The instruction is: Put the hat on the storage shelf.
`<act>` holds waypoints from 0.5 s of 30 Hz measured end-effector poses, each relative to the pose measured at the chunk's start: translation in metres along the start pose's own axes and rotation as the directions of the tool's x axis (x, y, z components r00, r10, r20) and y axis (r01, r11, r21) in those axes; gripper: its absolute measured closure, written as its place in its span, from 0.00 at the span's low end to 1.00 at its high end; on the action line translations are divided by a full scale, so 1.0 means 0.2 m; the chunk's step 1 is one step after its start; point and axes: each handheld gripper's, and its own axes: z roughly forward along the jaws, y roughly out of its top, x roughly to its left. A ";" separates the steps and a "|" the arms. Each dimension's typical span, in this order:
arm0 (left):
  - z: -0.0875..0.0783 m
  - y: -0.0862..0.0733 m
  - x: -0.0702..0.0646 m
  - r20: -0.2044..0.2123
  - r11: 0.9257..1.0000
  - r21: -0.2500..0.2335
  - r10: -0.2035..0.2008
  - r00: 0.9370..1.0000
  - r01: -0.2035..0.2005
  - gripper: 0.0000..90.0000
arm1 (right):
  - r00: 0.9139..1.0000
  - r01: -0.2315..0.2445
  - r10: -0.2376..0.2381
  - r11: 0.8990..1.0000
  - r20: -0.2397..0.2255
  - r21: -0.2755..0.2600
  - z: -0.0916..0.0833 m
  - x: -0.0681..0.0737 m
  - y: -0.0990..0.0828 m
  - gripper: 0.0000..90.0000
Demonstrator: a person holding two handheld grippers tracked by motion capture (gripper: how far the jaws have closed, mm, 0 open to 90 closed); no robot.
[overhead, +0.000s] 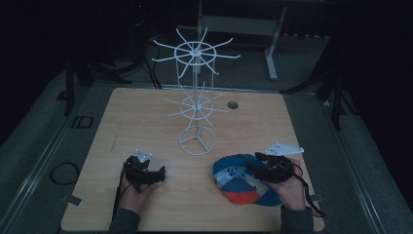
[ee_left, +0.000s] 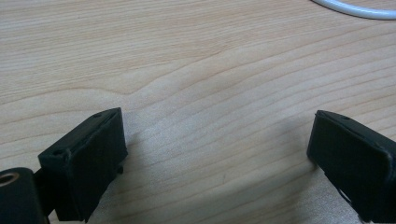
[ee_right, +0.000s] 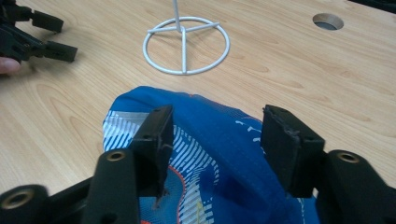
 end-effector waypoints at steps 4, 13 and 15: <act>0.00 0.00 0.00 0.000 1.000 0.000 0.001 1.000 -0.001 0.05 | 0.999 -0.014 0.013 1.000 -0.040 -0.017 -0.01 0.02 0.01 0.55; 0.00 0.00 0.00 -0.002 1.000 0.000 0.001 1.000 -0.001 0.05 | 0.996 -0.020 0.015 0.998 -0.085 -0.058 -0.04 0.02 0.05 0.54; 0.00 0.00 0.00 -0.002 1.000 0.000 0.001 1.000 -0.001 0.05 | 0.997 -0.019 0.014 0.998 -0.077 -0.058 -0.05 0.01 0.06 0.55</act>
